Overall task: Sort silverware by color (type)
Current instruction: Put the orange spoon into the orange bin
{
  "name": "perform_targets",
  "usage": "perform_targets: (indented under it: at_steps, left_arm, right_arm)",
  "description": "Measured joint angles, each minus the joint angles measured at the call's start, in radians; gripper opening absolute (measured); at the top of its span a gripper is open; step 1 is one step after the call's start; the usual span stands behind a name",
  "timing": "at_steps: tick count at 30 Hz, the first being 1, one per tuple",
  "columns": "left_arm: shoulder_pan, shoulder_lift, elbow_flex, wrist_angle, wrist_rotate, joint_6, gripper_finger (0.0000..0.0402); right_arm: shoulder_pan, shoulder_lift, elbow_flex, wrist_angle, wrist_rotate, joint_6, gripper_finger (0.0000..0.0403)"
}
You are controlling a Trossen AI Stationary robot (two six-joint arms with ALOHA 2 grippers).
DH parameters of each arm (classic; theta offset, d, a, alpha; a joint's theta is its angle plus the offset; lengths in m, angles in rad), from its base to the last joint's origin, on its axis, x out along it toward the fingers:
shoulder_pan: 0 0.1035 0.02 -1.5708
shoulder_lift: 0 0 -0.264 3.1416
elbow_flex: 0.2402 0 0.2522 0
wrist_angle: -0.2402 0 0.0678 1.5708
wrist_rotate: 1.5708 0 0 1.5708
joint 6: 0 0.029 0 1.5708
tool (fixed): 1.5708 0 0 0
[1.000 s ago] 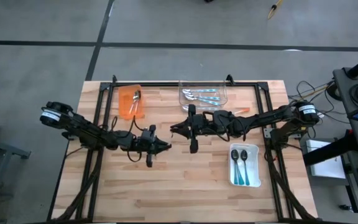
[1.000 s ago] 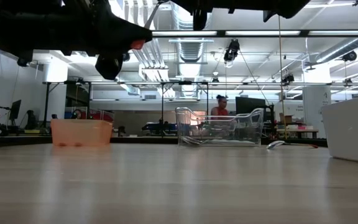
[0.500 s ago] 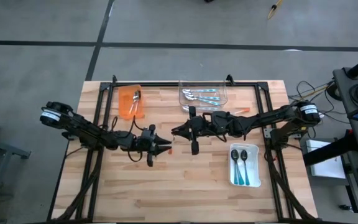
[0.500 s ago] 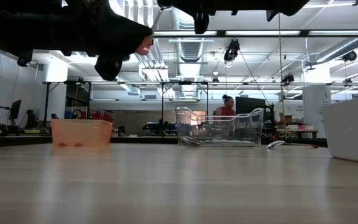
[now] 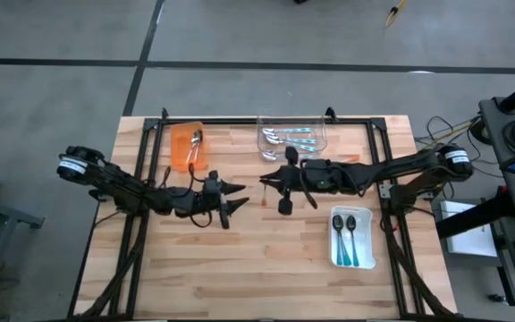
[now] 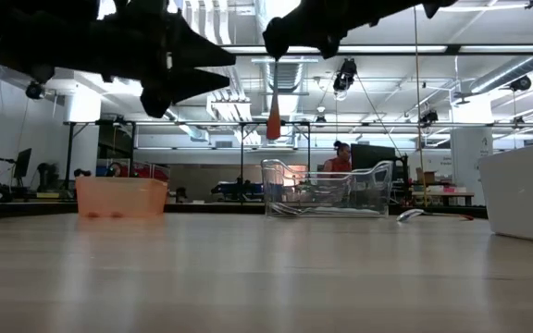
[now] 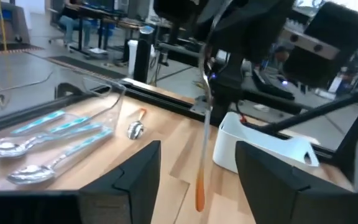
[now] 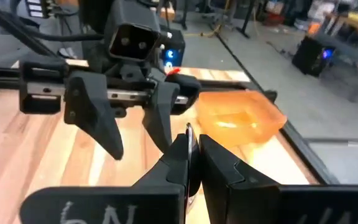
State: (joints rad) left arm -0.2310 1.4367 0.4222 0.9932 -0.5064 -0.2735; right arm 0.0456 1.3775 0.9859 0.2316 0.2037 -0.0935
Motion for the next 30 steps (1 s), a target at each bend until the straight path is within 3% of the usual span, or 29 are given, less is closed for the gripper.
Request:
perform_targets:
  at_steps: [9,15,19,24,30]
  left_arm:
    - [0.0,-0.01,0.215,-0.465,-0.017,0.027,0.0185]
    - [-0.001,-0.006,0.335,-0.716,-0.169,0.003,0.0185]
    - [-0.001,0.002,0.371,-0.733,-0.272,0.013,0.0185]
    - [-0.001,0.028,0.418,-0.716,-0.357,0.081,0.0185]
    - [0.0,0.153,0.509,-0.628,-0.434,0.222,0.0185]
  right_arm:
    - [-0.065,-0.02,-0.103,0.169,-0.028,-0.035,0.0013]
    - [-0.101,-0.009,-0.258,0.572,-0.019,-0.011,0.0013]
    - [-0.103,-0.005,-0.317,0.735,0.033,-0.008,0.0013]
    - [-0.103,-0.001,-0.321,0.74,0.097,-0.023,0.0013]
    - [-0.105,-0.001,-0.321,0.745,0.114,-0.004,0.0013]
